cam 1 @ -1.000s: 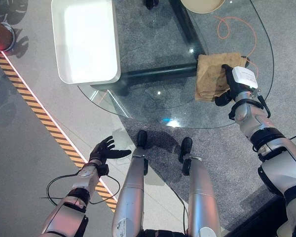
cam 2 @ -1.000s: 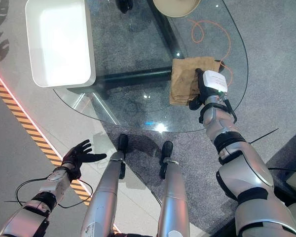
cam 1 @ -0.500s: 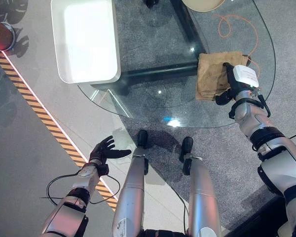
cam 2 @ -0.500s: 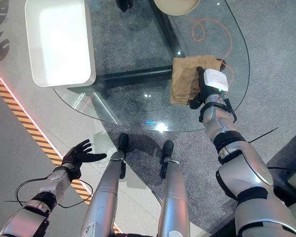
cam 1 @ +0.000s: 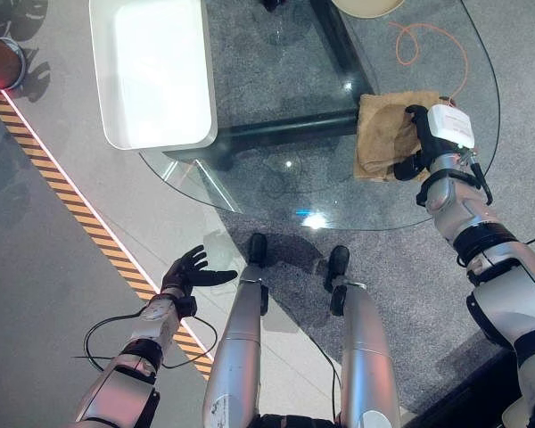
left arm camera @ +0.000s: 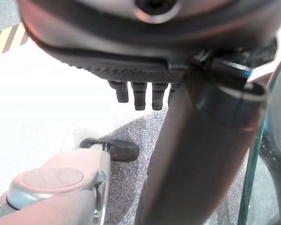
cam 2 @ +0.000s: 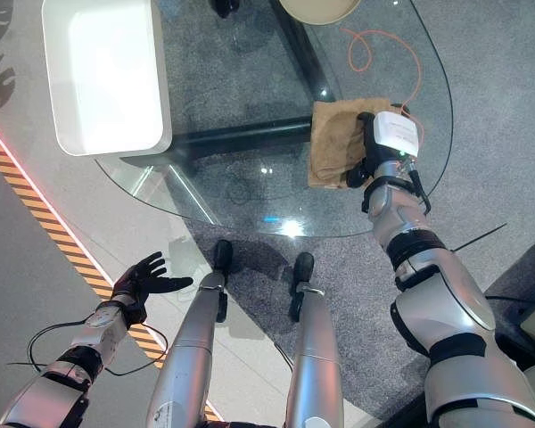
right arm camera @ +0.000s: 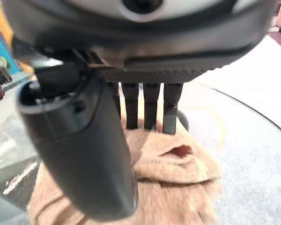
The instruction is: Wipe the table with a cloth and put it in the basket.
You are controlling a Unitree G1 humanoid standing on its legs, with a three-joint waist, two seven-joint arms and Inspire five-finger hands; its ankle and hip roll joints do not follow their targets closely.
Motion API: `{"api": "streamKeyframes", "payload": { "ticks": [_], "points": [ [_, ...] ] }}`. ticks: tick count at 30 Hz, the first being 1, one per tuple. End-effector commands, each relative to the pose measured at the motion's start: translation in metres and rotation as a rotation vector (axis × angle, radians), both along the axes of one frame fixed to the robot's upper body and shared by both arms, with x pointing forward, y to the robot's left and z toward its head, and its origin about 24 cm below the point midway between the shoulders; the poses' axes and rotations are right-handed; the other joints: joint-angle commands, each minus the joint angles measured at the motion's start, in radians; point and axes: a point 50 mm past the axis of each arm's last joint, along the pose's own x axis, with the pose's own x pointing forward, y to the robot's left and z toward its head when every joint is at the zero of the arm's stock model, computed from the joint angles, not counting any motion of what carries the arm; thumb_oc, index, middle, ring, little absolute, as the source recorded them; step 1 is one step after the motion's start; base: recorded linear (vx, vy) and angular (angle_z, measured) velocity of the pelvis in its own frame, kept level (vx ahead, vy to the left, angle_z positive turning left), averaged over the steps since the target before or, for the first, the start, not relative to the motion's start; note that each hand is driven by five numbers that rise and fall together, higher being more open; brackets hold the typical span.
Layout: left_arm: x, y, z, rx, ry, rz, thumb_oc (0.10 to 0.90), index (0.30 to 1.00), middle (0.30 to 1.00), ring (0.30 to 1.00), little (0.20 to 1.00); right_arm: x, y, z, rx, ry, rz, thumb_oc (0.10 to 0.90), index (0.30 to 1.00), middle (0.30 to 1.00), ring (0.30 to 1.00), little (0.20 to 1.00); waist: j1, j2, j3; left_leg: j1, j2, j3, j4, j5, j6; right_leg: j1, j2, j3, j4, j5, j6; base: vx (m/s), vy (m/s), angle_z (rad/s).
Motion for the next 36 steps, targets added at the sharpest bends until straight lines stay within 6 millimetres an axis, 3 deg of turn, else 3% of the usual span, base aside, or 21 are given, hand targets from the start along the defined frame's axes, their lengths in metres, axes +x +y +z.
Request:
{"api": "streamKeyframes", "payload": {
  "ticks": [1,36],
  "points": [
    [-0.0022,0.0039,-0.0005,-0.006,-0.011,0.033,0.8,0.9,0.9,0.9,0.9,-0.0024,-0.0123,0.027,-0.073,-0.075,-0.03,0.1,0.3,0.3,0.3,0.2,-0.001,0.041,-0.023,0.008,-0.067,0.067,0.043,-0.051,0.098,0.003,0.045,-0.08,-0.022,0.025,-0.021,0.0,0.0,0.0],
    [-0.0007,0.0031,0.0014,-0.006,-0.022,0.033,0.8,0.9,0.9,0.9,0.9,-0.0008,-0.0045,0.0324,-0.076,-0.094,-0.009,0.1,0.3,0.3,0.3,0.2,0.0,0.044,-0.023,0.008,-0.069,0.07,0.035,-0.048,0.099,0.001,0.047,-0.083,-0.028,0.027,-0.022,0.0,-0.001,0.01]
  ]
}}
